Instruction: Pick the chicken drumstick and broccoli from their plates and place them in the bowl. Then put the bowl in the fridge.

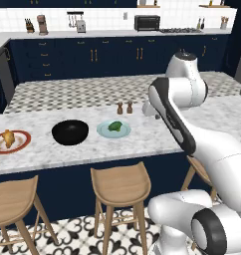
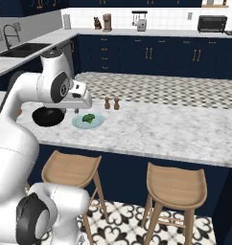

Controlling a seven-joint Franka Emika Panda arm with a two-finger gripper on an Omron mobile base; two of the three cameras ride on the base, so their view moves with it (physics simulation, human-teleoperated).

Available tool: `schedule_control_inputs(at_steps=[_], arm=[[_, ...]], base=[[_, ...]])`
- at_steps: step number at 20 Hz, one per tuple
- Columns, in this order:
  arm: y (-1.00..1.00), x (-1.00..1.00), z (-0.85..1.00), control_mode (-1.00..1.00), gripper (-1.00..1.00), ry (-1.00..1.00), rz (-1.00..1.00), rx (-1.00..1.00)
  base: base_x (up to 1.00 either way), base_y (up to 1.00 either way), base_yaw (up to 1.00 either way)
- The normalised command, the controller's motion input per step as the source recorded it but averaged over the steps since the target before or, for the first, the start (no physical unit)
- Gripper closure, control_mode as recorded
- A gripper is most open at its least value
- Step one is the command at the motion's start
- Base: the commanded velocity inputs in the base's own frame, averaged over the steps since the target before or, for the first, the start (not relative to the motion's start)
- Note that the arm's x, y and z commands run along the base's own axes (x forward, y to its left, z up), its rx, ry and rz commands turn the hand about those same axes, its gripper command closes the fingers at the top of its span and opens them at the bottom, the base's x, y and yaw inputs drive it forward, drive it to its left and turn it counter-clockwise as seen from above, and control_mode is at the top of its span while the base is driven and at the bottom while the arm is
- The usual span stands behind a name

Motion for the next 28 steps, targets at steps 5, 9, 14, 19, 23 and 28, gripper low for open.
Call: schedule_control_inputs(at_steps=[5, 9, 14, 19, 23, 28], arm=[[0.32, 0.38, -0.32, -1.00, -1.00, -0.01, -0.13, 0.00], [0.29, 0.67, -0.41, -1.00, -1.00, -0.05, -0.22, 0.06], [0.14, 0.79, -0.38, -1.00, -1.00, 0.00, -0.21, 0.13], [0.00, 0.91, -0.31, -1.00, -1.00, 0.00, -0.11, 0.15], [0.03, 0.87, -0.25, -1.00, -1.00, 0.02, -0.03, 0.04], [0.00, 0.65, -0.32, -1.00, -1.00, 0.03, 0.00, 0.01]], base=[[0.00, 0.00, 0.00], [0.00, 0.00, 0.00], [0.00, 0.00, 0.00], [0.00, 0.00, 0.00], [0.00, 0.00, 0.00], [0.00, 0.00, 0.00]])
